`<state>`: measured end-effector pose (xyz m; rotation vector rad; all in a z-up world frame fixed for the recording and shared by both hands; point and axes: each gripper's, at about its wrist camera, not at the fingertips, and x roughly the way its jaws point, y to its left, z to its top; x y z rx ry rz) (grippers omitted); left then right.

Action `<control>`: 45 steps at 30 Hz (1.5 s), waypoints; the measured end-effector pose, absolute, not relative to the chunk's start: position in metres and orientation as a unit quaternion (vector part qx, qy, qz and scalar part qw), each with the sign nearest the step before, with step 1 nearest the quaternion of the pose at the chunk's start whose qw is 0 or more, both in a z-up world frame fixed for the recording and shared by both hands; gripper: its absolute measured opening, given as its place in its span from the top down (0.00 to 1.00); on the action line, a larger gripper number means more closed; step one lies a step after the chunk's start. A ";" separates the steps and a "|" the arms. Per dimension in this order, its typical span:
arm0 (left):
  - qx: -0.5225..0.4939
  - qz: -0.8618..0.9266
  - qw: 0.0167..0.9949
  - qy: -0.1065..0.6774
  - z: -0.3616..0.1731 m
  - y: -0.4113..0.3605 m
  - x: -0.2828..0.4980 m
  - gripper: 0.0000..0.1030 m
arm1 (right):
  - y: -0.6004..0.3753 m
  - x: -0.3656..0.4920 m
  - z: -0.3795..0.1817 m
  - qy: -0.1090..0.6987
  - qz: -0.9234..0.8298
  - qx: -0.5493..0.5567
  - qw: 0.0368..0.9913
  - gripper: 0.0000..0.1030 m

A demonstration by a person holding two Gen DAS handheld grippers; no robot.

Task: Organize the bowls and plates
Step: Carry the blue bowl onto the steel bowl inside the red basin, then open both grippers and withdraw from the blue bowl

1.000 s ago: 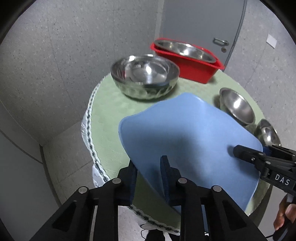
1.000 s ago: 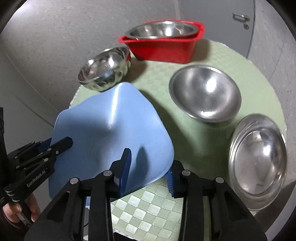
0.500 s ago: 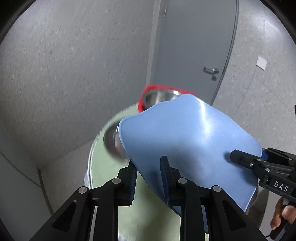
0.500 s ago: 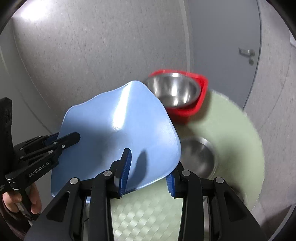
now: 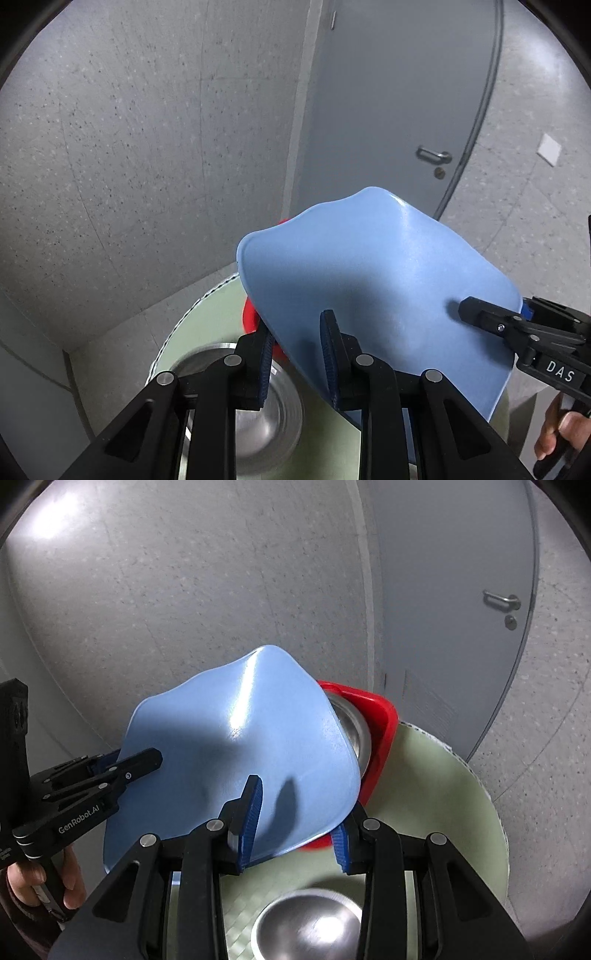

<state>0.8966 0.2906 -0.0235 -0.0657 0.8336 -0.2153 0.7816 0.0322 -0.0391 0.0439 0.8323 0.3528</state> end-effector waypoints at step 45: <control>0.024 -0.068 0.912 0.404 -0.056 0.240 0.903 0.27 | 0.001 0.800 -0.079 0.439 0.125 0.029 0.889 0.42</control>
